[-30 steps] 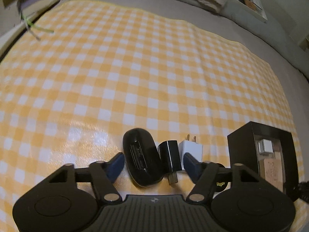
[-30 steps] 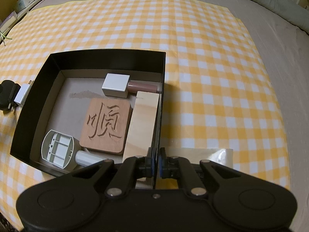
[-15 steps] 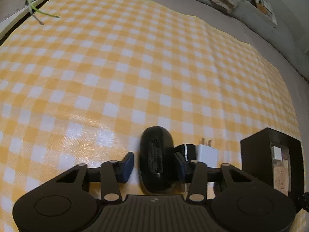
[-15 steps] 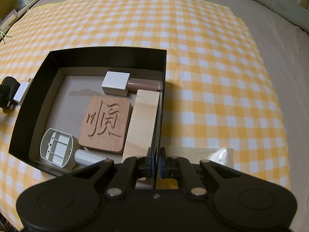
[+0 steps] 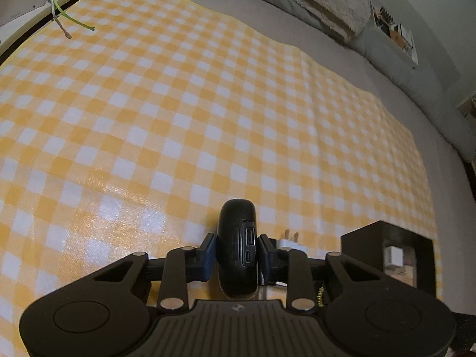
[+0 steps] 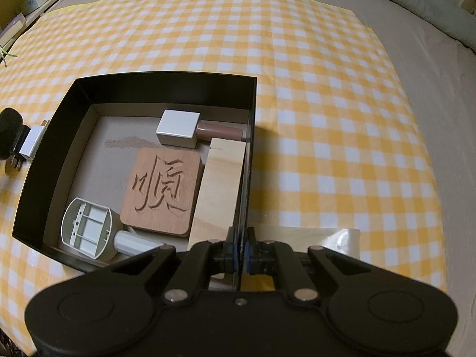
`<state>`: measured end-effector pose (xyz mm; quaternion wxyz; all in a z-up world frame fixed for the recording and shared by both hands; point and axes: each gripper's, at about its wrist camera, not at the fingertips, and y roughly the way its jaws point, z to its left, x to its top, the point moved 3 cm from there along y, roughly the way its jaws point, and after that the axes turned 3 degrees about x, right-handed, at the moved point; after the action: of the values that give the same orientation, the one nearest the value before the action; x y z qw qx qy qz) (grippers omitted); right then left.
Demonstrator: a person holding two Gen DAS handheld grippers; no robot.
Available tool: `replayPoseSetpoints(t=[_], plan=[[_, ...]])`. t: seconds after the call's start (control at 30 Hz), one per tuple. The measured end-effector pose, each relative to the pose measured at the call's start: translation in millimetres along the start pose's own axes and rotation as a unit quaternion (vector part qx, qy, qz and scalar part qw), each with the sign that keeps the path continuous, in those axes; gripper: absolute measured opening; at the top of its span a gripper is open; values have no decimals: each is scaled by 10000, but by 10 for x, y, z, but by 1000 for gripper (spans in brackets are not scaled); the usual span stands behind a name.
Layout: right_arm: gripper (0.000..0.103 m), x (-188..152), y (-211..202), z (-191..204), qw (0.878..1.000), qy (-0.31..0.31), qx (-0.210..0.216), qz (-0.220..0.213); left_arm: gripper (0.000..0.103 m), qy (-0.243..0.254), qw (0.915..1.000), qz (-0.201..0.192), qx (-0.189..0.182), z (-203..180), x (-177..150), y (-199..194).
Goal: Organize rigid objects
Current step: 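Carry the black earbud case into the box and release it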
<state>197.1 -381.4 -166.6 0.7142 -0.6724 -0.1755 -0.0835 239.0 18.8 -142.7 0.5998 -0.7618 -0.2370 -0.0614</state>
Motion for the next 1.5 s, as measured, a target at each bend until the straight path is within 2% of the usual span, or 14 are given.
replayPoseSetpoints(t=[0.3, 0.4, 0.5, 0.67, 0.87, 1.13, 1.37, 1.5], plan=[[5, 4, -3, -4, 10000, -16, 10, -22, 31, -125, 9990, -278, -340, -111, 51, -273], [5, 6, 1, -8, 10000, -17, 7, -24, 31, -85, 9978, -342, -570, -257, 46, -364], [5, 0, -1, -1, 10000, -14, 8, -27, 31, 161, 9963, -420, -734, -503, -13, -432], [5, -2, -6, -5, 10000, -17, 9, -38, 31, 214, 9905, -174, -1350, -909, -156, -438], [5, 8, -17, -13, 10000, -20, 25, -56, 31, 572, 9847, 72, -1645, -1420, -355, -323], [5, -18, -35, 2, 9999, -1, 61, -90, 31, 1027, 9847, 379, -1353, -1979, -560, 133], [5, -23, -42, -3, 9999, 16, 116, -109, 31, 1075, 9898, 405, -847, -2122, -626, 420], [5, -33, -39, 0, 9998, 19, 153, -120, 31, 1044, 9909, 465, -713, -2103, -642, 497]])
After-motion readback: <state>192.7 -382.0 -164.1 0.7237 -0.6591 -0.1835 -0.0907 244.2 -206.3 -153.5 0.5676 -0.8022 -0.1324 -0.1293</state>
